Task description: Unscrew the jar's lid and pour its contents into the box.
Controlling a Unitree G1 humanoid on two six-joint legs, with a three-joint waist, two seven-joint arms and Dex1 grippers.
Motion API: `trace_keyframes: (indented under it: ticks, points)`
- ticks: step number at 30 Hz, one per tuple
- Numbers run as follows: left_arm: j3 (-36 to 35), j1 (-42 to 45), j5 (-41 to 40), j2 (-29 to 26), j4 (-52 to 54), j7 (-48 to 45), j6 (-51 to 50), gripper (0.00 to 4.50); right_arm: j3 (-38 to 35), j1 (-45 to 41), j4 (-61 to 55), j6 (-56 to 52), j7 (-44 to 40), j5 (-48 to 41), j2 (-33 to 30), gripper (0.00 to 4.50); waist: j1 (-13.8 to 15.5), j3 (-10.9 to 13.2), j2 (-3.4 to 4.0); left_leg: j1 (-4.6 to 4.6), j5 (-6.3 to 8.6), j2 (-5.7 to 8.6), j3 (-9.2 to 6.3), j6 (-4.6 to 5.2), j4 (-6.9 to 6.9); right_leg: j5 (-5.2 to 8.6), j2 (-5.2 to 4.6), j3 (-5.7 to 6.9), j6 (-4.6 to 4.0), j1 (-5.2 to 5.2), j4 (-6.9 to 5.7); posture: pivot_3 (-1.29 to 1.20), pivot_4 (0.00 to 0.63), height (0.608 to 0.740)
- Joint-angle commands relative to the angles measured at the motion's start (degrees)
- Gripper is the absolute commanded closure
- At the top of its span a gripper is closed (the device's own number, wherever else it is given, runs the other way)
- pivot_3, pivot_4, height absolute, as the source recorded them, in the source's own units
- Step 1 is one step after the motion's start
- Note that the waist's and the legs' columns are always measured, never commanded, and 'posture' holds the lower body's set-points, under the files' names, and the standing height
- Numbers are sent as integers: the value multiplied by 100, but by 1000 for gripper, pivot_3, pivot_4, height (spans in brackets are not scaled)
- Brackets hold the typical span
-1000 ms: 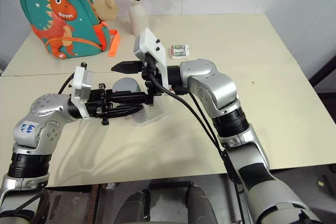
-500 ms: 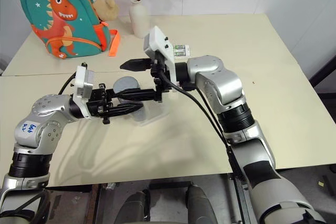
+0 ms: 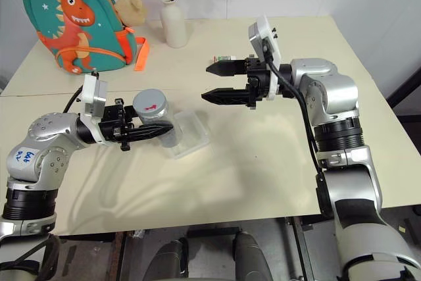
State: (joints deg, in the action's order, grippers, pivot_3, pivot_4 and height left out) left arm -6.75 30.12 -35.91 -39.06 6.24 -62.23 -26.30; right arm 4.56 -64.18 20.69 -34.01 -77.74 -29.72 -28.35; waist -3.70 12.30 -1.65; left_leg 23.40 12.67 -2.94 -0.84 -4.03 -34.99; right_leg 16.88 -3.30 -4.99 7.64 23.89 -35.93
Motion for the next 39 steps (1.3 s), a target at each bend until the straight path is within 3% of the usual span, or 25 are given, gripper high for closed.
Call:
trace_keyframes:
  ticks: [1,9,24,29,39]
  points:
    - [-153,54,-97,-98,180,-23,-11,2519,-143,-211,-326,-97,42,-247,263,38,-26,0,0,-1,0,0,-1,0,0,0,0,0,0,0,-2,0,150,740]
    - [-71,86,-91,-15,250,67,-115,2519,333,179,-1344,-223,668,-26,887,38,-60,0,0,1,0,-2,-3,-1,-2,0,2,0,0,0,-4,0,150,740]
    - [40,-26,-92,147,339,158,-127,2519,614,-115,-903,-209,1212,301,1460,38,-82,0,0,1,0,-1,-3,-1,-4,0,1,0,1,0,-6,0,150,740]
    - [42,-79,-109,154,376,187,-123,2519,519,-165,-710,-127,1210,365,1380,38,-87,0,0,0,0,-1,-3,-1,-4,-1,1,0,1,0,-7,0,150,740]
    - [25,-186,-119,155,435,224,-83,2519,293,99,-460,15,833,401,613,38,-73,0,0,1,0,-1,-3,-1,-4,-1,1,0,1,0,-5,0,150,740]
